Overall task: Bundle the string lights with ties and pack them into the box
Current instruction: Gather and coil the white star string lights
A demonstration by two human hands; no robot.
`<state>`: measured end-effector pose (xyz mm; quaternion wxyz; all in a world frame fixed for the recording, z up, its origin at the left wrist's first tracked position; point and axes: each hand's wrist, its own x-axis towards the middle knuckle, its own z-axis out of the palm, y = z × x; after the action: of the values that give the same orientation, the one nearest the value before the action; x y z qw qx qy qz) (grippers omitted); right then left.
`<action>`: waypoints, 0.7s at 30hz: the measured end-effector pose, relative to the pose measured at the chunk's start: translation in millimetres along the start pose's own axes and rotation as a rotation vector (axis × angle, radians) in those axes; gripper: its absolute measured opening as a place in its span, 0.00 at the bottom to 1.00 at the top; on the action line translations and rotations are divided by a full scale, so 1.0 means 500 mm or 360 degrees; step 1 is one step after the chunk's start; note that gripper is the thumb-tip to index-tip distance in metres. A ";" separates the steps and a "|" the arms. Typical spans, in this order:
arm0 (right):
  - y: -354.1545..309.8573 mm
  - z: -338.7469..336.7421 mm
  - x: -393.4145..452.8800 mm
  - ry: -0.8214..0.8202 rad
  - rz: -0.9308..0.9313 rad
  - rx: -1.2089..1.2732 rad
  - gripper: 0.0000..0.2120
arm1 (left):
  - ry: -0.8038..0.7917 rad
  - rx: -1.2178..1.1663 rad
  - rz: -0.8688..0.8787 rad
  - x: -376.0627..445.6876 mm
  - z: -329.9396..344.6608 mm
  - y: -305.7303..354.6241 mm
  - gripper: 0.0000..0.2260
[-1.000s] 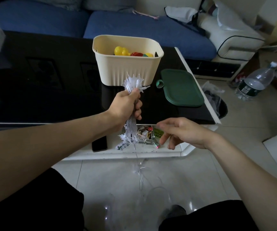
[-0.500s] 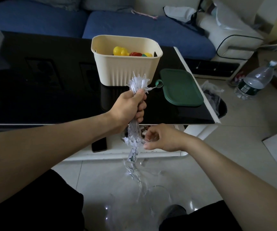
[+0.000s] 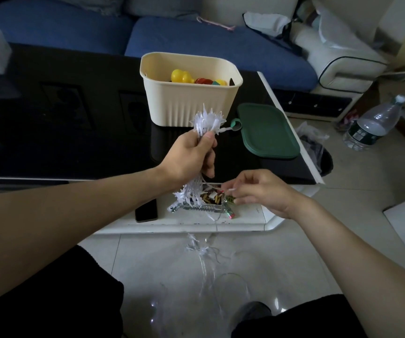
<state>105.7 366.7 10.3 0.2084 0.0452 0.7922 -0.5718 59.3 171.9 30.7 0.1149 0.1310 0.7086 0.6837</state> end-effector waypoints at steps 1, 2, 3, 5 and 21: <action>-0.003 0.001 0.001 -0.0008 0.0020 0.0152 0.10 | 0.0012 -0.0014 -0.0005 0.000 0.000 -0.001 0.13; -0.005 0.001 0.002 -0.0030 0.0039 0.0285 0.12 | 0.0024 -0.0029 -0.0007 0.001 0.000 -0.001 0.13; -0.006 0.003 0.004 -0.0051 0.0062 0.0371 0.13 | 0.0039 -0.0052 -0.0010 0.002 0.000 -0.001 0.13; 0.001 0.006 0.010 -0.0027 0.0152 0.0378 0.11 | 0.0068 -0.0129 -0.0031 0.005 -0.001 0.000 0.13; 0.047 -0.069 -0.004 -0.0148 0.0369 -0.0651 0.12 | 0.0469 -0.0409 -0.0248 0.027 -0.030 0.004 0.12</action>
<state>105.2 407.1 -0.7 0.3139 0.0663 0.8705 -0.3731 41.7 162.6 33.5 0.0783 -0.0414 0.6328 0.7692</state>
